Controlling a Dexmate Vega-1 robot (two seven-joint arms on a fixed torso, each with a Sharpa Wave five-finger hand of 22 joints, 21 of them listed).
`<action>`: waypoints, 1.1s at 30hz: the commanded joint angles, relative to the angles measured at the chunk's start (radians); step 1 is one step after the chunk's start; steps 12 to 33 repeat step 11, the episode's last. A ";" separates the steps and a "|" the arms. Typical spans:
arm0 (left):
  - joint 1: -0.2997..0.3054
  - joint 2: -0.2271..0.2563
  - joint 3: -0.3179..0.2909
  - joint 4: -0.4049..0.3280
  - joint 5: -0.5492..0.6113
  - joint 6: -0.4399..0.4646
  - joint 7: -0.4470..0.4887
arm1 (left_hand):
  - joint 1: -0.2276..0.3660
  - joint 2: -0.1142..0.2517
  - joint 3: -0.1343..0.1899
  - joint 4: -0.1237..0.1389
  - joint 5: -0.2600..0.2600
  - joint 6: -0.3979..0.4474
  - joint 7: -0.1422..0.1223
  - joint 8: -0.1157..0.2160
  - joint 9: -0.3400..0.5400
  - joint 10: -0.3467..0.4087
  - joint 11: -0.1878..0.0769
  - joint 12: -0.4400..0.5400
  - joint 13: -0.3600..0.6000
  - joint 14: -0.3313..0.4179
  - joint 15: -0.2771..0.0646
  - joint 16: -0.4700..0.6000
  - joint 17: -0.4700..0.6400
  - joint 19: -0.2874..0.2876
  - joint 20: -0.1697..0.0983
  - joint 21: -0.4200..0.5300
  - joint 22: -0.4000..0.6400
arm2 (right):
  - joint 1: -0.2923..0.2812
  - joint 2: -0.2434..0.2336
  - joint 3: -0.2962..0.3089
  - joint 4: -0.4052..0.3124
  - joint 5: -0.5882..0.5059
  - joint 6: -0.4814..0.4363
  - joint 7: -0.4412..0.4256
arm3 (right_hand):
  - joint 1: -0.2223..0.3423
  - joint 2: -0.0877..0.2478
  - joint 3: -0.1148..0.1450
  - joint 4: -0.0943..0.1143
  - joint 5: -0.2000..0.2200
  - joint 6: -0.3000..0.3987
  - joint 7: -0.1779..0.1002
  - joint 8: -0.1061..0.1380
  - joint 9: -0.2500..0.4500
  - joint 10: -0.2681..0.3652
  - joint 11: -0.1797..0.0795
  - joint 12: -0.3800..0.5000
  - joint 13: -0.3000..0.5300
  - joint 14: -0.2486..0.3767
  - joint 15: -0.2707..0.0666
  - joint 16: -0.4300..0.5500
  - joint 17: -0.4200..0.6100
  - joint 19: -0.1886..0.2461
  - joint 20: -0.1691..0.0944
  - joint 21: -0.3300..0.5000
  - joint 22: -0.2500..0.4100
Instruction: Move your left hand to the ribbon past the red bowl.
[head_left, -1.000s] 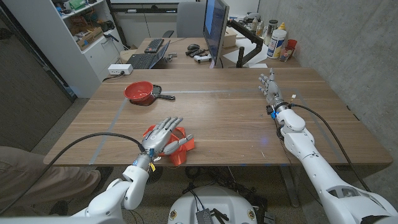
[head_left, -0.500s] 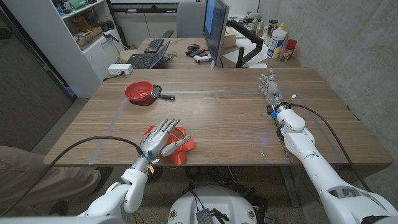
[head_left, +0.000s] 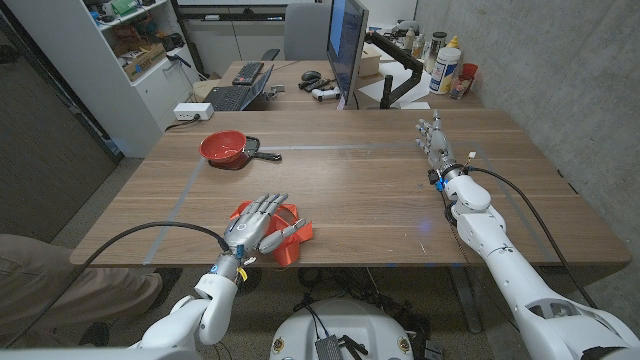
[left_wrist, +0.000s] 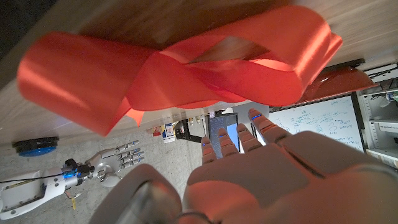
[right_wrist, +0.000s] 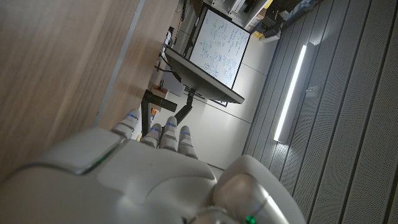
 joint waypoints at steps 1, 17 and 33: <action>-0.001 -0.003 0.007 0.007 -0.005 -0.001 0.019 | 0.003 0.003 -0.005 -0.001 0.007 0.004 -0.002 0.007 0.004 0.002 -0.002 0.006 0.002 0.003 -0.126 0.002 0.001 0.004 -0.024 0.004 0.002 | 0.008 0.001 -0.003 0.007 -0.003 0.009 -0.002 | 0.000 0.030 0.001 -0.002 0.003 0.006 0.000 0.002 0.003 -0.001 -0.001 0.004 0.003 -0.005 -0.002 0.004 0.003 -0.006 0.001 0.003 0.002; 0.006 0.001 0.005 0.008 -0.018 0.000 0.024 | 0.004 0.003 -0.005 -0.001 0.008 0.006 -0.002 0.007 0.004 0.003 0.000 0.006 0.002 0.006 -0.124 0.002 0.001 0.006 -0.024 0.004 0.002 | 0.011 0.004 -0.011 0.001 -0.006 0.004 -0.006 | 0.000 0.031 0.001 -0.002 0.002 0.005 0.001 0.002 0.003 -0.001 -0.002 0.004 0.003 -0.005 -0.002 0.004 0.003 -0.006 0.001 0.003 0.002; 0.006 0.001 0.005 0.008 -0.018 0.000 0.024 | 0.004 0.003 -0.005 -0.001 0.008 0.006 -0.002 0.007 0.004 0.003 0.000 0.006 0.002 0.006 -0.124 0.002 0.001 0.006 -0.024 0.004 0.002 | 0.011 0.004 -0.011 0.001 -0.006 0.004 -0.006 | 0.000 0.031 0.001 -0.002 0.002 0.005 0.001 0.002 0.003 -0.001 -0.002 0.004 0.003 -0.005 -0.002 0.004 0.003 -0.006 0.001 0.003 0.002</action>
